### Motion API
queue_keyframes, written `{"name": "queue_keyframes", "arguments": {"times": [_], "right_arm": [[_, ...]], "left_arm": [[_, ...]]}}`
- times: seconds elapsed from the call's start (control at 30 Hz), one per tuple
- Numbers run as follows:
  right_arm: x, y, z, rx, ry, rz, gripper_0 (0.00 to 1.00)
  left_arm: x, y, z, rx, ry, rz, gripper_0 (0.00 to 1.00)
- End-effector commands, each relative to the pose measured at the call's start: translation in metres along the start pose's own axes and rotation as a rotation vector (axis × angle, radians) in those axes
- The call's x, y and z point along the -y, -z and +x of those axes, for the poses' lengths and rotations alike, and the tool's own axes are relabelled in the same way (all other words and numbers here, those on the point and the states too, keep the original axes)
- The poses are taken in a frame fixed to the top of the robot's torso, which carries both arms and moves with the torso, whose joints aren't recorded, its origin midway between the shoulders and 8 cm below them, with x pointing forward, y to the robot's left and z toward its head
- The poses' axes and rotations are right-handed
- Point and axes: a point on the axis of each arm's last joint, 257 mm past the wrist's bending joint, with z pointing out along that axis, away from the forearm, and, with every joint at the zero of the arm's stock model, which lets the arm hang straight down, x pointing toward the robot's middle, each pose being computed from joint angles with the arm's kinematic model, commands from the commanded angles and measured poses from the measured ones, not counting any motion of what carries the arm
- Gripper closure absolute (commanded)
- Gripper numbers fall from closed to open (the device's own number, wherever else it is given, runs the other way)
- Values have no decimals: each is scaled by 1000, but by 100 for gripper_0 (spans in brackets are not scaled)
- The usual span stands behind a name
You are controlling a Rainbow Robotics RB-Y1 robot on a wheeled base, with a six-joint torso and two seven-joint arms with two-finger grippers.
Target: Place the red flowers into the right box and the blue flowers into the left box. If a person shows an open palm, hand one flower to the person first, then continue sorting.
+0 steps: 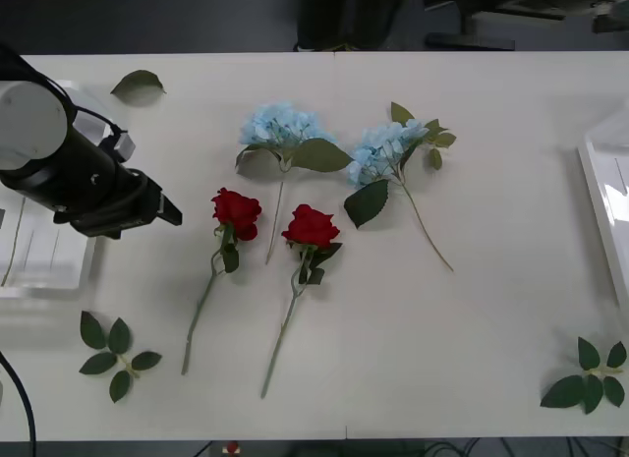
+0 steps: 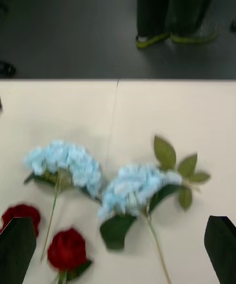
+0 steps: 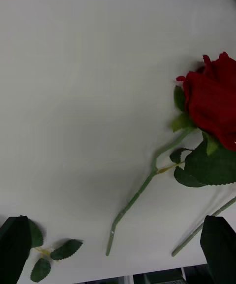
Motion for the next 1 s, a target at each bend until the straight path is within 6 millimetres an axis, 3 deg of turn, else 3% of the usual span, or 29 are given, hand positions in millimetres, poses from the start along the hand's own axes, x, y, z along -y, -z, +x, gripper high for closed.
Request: {"name": "queue_keyframes", "arguments": {"times": [0.03, 0.23, 0.37, 0.53, 0.73, 1.0], "right_arm": [[-2, 37, 37, -87, 73, -11, 0], [10, 41, 121, -291, 83, -26, 0], [13, 24, 158, -351, 35, -39, 0], [17, -13, 203, -397, -31, -1, 0], [22, -60, 233, -421, 63, 72, 0], [39, -125, 242, -387, 109, 118, 0]], "left_arm": [[10, -3, -1, 19, -53, -46, 0], [16, 0, 6, 11, -91, -82, 0], [26, -10, 9, 24, -159, -131, 0], [48, -31, 13, 44, -196, -103, 0], [57, -49, 21, 42, -237, -145, 0], [51, -74, 17, 70, -247, -228, 0]]}}
